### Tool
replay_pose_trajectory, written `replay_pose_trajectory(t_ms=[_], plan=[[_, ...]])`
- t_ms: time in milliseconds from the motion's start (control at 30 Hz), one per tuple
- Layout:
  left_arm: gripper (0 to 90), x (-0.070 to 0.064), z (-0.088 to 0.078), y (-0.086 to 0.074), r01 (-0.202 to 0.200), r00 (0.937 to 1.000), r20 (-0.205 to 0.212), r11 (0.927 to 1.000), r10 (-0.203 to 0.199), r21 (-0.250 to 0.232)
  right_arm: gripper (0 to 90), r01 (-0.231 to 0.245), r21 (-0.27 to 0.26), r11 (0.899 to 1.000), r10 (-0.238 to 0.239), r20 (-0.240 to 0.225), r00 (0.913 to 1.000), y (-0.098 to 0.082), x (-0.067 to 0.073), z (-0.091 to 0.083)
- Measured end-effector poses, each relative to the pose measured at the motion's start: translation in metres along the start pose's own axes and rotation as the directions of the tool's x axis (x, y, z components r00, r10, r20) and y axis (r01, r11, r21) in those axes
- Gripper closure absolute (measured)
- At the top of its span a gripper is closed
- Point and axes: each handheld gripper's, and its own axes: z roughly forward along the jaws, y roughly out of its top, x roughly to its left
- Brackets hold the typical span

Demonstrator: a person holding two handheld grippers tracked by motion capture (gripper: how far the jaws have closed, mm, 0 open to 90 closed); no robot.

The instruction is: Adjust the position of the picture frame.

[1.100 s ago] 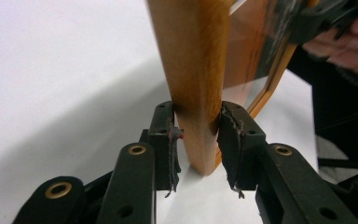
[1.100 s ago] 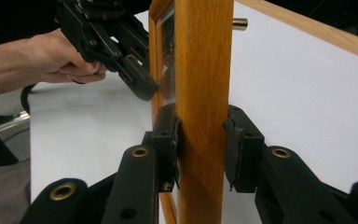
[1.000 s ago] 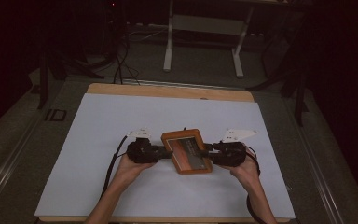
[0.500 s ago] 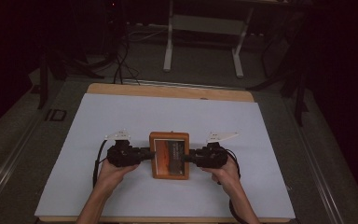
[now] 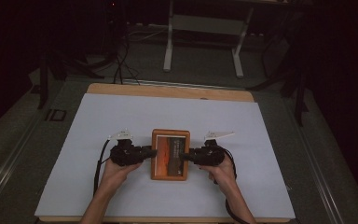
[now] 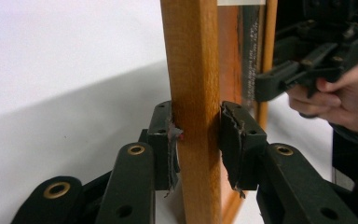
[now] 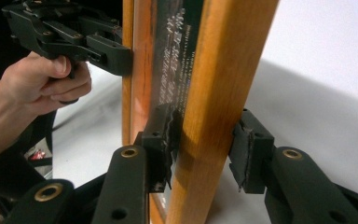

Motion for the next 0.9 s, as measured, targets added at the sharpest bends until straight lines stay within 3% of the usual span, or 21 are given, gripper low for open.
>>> replay_pose_trajectory(t_ms=[100, 133, 233, 333, 433, 467, 567, 600, 767, 800, 900], plan=[[65.7, 0.008, 0.009, 0.001, 0.046, 0.9988, -0.015, 0.9989, -0.046, 0.004, 59.6, -0.072, 0.012, 0.997, 0.072, 0.022, 0.9972, 0.0, -0.008, 0.003], [65.3, 0.008, 0.009, 0.001, 0.046, 0.9988, -0.015, 0.9989, -0.046, 0.004, 59.6, -0.072, 0.012, 0.997, 0.072, 0.022, 0.9972, 0.0, -0.008, 0.003], [64.5, 0.012, 0.012, 0.001, 0.072, 0.9973, -0.016, 0.9973, -0.072, 0.014, 58.2, -0.13, 0.02, 0.991, 0.129, 0.039, 0.9909, 0.003, -0.014, 0.008], [63.3, 0.017, 0.016, 0.0, 0.12, 0.9925, -0.028, 0.9923, -0.119, 0.03, 56.6, -0.162, 0.024, 0.986, 0.161, 0.06, 0.9852, 0.004, -0.017, 0.012], [62.1, 0.019, 0.018, -0.001, 0.134, 0.9906, -0.031, 0.9903, -0.133, 0.037, 56.1, -0.173, 0.024, 0.985, 0.171, 0.071, 0.9828, 0.004, -0.017, 0.013], [61.1, 0.026, 0.022, -0.003, 0.181, 0.9834, -0.025, 0.9826, -0.18, 0.042, 55.3, -0.218, 0.024, 0.976, 0.214, 0.108, 0.9708, 0.005, -0.021, 0.017], [60.6, 0.03, 0.024, -0.005, 0.207, 0.9784, -0.015, 0.9775, -0.206, 0.043, 54.3, -0.238, 0.027, 0.971, 0.233, 0.119, 0.965, 0.004, -0.023, 0.02], [60.3, 0.033, 0.026, -0.006, 0.227, 0.9738, -0.012, 0.9726, -0.227, 0.048, 53.5, -0.257, 0.028, 0.966, 0.252, 0.12, 0.9602, 0.003, -0.026, 0.022], [57.1, 0.037, 0.03, -0.008, 0.246, 0.9694, -0.025, 0.967, -0.244, 0.068, 52.8, -0.277, 0.043, 0.96, 0.27, 0.129, 0.9542, 0.002, -0.03, 0.025], [55.8, 0.037, 0.032, -0.009, 0.241, 0.9705, -0.033, 0.9679, -0.239, 0.073, 52.8, -0.276, 0.055, 0.96, 0.265, 0.149, 0.9526, 0.001, -0.031, 0.026], [54.1, 0.035, 0.031, -0.008, 0.211, 0.9764, -0.062, 0.9749, -0.207, 0.071, 53.3, -0.273, 0.055, 0.961, 0.263, 0.141, 0.9545, 0.0, -0.031, 0.025]])
